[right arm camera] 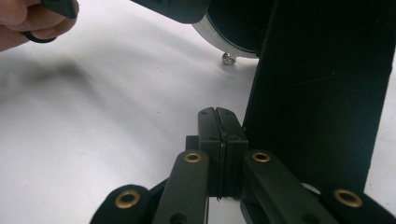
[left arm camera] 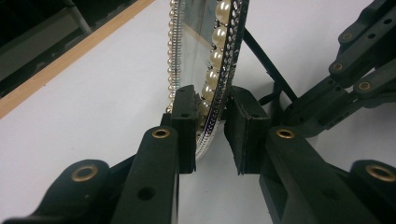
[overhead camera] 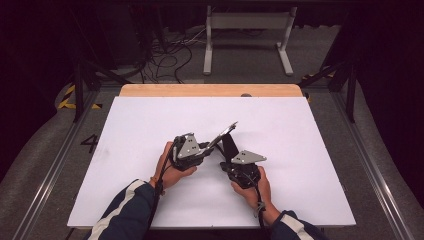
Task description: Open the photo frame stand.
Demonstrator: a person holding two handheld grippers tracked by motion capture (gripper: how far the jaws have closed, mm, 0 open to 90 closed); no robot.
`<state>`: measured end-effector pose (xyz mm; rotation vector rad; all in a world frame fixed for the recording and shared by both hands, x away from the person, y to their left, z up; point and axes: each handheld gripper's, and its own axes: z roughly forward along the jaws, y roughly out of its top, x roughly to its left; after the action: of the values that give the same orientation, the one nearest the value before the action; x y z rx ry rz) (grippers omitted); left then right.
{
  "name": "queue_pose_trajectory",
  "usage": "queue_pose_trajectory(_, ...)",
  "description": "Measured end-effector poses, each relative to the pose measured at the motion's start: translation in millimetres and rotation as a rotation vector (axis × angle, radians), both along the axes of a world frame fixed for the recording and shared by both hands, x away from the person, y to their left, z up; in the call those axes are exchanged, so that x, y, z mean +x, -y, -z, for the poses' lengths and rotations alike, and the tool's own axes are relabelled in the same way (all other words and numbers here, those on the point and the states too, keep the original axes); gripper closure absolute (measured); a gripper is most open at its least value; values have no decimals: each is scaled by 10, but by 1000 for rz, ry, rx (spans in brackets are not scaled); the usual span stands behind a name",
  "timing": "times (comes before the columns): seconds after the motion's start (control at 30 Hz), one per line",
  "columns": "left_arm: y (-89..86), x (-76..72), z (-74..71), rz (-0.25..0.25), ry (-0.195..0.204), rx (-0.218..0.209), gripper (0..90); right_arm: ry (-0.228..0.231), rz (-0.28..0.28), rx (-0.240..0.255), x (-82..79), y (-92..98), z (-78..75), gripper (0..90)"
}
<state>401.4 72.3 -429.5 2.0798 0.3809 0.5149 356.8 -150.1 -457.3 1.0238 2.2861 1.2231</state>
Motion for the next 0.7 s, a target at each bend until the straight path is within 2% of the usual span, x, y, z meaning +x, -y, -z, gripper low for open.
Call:
queue_pose_trajectory(0.3, 14, -122, -35, -2, 19, 51, 743, -12, -12, 5, -16, 31, -13, 900)
queue_pose_trajectory(0.43, 18, -175, -45, -4, 16, 54, 745, -15, -29, 5, -25, 61, -37, 900)
queue_pose_trajectory(0.53, 34, -211, -52, -6, 22, 72, 743, -25, -40, -2, -26, 76, -30, 900)
queue_pose_trajectory(0.63, 38, -221, -51, -8, 13, 65, 739, -17, -46, -26, -28, 86, -23, 900)
queue_pose_trajectory(0.7, 39, -215, -47, -8, 9, 56, 737, -19, -47, -23, -25, 92, -23, 900)
